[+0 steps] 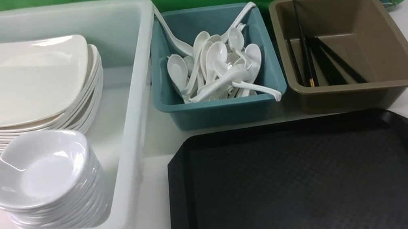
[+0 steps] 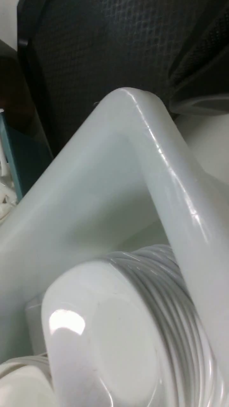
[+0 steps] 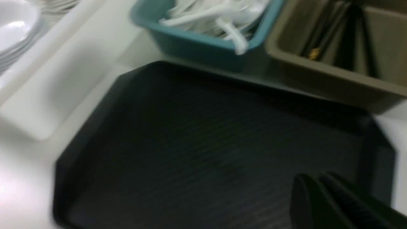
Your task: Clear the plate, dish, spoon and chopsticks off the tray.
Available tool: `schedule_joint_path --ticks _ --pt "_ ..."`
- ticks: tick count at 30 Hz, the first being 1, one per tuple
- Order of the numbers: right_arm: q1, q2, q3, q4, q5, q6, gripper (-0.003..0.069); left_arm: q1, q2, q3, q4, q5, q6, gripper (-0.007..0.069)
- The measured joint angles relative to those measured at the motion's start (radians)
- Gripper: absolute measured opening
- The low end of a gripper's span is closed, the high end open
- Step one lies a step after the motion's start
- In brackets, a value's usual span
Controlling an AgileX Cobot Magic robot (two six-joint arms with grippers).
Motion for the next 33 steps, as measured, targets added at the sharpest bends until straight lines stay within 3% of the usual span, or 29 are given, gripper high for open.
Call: schedule_joint_path --ticks 1,3,8,15,33 --pt "-0.101 -0.076 0.086 0.047 -0.061 -0.113 0.0018 0.000 0.000 0.007 0.001 0.001 0.000 0.0011" --pt "-0.196 -0.162 0.178 0.075 -0.122 -0.177 0.0016 0.000 0.000 0.017 0.001 0.001 0.000 0.0011" --pt "-0.347 -0.388 0.473 0.095 -0.245 -0.191 0.0016 0.000 0.000 0.036 0.001 -0.001 0.000 0.0011" --pt "-0.375 -0.535 0.732 0.097 -0.382 -0.185 0.0016 0.000 0.000 0.038 0.001 -0.001 0.000 0.0013" --pt "-0.383 -0.540 0.741 0.097 -0.421 -0.185 0.0018 0.000 0.000 0.040 0.001 -0.002 0.000 0.0017"
